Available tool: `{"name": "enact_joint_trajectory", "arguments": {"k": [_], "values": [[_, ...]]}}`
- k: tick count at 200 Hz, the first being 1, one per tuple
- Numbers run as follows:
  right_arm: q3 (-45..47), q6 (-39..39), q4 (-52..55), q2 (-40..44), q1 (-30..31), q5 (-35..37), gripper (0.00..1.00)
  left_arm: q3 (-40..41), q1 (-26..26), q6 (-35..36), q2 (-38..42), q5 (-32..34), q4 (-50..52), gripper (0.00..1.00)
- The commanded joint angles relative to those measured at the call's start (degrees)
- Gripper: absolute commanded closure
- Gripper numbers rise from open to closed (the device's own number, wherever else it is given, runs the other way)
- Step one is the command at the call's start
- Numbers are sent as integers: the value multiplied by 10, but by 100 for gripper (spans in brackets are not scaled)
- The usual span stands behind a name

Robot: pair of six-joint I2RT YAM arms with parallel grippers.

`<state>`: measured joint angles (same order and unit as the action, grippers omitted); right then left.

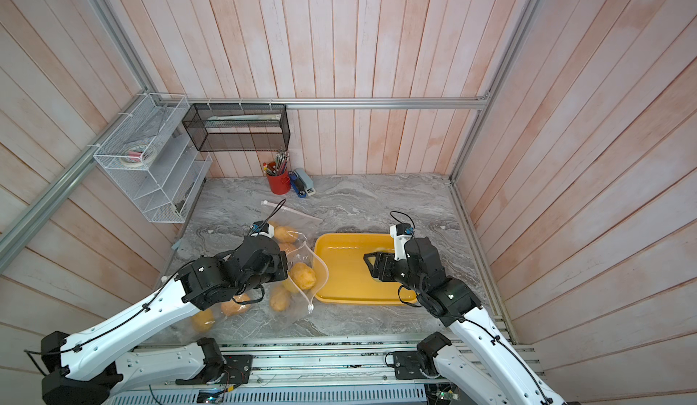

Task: Put the potatoes into a zipper bag and zip it
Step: Pick up the potato from the basket, then place the potato into the zipper food storage bag.

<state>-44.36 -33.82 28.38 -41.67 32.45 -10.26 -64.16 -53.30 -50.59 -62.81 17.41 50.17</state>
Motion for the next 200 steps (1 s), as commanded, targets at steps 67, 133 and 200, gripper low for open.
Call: {"name": "enact_joint_trajectory", "arguments": {"k": [67,133,200], "values": [[-63,-17,-197,-160,247,58,43,2,0,6,-5,1,-10,100],[-87,-31,-259,-298,260,59,43,11,0,3,14,-1,-7,100],[-103,-34,-250,-344,275,44,38,3,-1,4,6,-1,-9,100]]}}
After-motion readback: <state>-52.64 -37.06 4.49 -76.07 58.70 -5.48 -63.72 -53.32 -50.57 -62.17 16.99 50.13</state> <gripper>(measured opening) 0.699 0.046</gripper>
